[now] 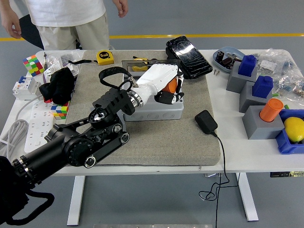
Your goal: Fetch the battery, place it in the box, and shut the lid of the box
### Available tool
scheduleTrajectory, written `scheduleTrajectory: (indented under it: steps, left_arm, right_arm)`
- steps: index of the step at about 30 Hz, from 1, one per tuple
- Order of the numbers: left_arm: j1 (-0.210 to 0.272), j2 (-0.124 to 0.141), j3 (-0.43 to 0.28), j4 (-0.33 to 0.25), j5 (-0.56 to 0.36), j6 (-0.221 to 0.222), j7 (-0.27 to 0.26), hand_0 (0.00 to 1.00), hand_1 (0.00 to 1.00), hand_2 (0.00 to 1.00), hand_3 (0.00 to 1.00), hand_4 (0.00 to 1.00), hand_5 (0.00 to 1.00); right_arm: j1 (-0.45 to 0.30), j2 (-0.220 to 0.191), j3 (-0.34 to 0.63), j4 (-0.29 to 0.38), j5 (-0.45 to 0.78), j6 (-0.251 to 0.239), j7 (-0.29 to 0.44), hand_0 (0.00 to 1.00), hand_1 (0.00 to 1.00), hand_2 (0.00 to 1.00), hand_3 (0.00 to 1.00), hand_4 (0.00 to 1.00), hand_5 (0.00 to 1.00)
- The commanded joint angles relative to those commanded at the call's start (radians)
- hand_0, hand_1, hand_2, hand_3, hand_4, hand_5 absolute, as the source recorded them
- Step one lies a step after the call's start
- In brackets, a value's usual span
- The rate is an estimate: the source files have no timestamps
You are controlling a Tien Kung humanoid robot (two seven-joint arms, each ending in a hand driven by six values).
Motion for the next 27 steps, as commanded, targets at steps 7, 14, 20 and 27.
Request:
scheduleTrajectory:
  steps: [7, 14, 20, 27]
  left_arm:
    - [-0.052, 0.0, 0.031, 0.074, 0.022, -0.033, 0.072, 0.157, 0.104, 0.132, 0.224, 0.961, 0.002]
    - [-0.068, 0.0, 0.031, 0.108, 0.002, -0.02, 0.067, 0.166, 0.118, 0.139, 0.235, 0.998, 0.016]
    - [-0.063, 0.0, 0.035, 0.124, -0.04, 0.0, 0.043, 0.19, 0.161, 0.168, 0.284, 0.998, 0.064]
    - [-0.05, 0.0, 0.035, 0.117, -0.072, 0.013, 0.007, 0.212, 0.268, 0.256, 0.339, 0.998, 0.109]
  right_arm:
    - [0.0, 0.0, -0.005, 0.001, 0.001, -0.001, 0.0, 0.567, 0.625, 0.654, 0.552, 0.947, 0.492]
    - [0.002, -0.001, -0.008, 0.002, 0.0, -0.001, 0.0, 0.567, 0.625, 0.654, 0.551, 0.946, 0.492]
    - [0.005, -0.001, -0.003, 0.006, -0.012, -0.002, 0.001, 0.567, 0.625, 0.653, 0.551, 0.947, 0.493]
    - [0.003, 0.0, -0.006, 0.006, -0.012, -0.002, 0.0, 0.567, 0.626, 0.653, 0.551, 0.947, 0.493]
